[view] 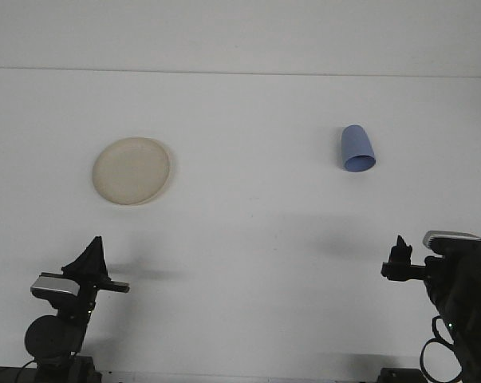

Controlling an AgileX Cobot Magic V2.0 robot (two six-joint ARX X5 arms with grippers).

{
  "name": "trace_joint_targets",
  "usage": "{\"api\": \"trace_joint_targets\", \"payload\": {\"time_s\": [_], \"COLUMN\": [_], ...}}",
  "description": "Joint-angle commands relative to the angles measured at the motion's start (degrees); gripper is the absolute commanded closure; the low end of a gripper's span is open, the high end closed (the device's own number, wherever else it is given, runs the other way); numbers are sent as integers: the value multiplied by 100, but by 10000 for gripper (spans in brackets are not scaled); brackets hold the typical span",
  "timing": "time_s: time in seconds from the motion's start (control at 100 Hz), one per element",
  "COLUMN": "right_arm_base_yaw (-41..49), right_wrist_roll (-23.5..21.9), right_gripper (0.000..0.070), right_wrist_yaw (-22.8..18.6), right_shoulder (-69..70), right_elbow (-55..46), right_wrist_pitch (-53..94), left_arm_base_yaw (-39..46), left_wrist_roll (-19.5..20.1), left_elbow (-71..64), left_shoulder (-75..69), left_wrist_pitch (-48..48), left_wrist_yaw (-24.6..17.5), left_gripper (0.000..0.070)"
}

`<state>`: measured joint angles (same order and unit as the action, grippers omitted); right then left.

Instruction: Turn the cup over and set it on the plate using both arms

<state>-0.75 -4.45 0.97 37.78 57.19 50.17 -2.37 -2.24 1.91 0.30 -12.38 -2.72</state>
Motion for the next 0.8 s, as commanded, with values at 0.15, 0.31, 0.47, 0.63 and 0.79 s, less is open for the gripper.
{"api": "trace_joint_targets", "payload": {"time_s": [0.15,0.31,0.47,0.63,0.79], "right_arm_base_yaw": [4,4,4,2,-9], "right_wrist_roll": [-24,44,232,400,555], "right_gripper": [150,150,150,150,150], "right_wrist_yaw": [-350,-396,-396,-396,-402], "right_shoulder": [522,1296,2061,2756,3368], "right_elbow": [90,85,7,-116,-404], "right_wrist_pitch": [-837,-1381,-2337,-3106,-4068], "left_arm_base_yaw": [11,11,11,11,11], "left_wrist_roll": [44,44,44,44,44], "left_elbow": [-111,-111,-111,-111,-111], "left_shoulder": [-11,-11,-11,-11,-11], "left_wrist_pitch": [-59,-57,-59,-59,-59], "left_wrist_yaw": [17,17,17,17,17], "left_gripper": [688,689,689,688,689]}}
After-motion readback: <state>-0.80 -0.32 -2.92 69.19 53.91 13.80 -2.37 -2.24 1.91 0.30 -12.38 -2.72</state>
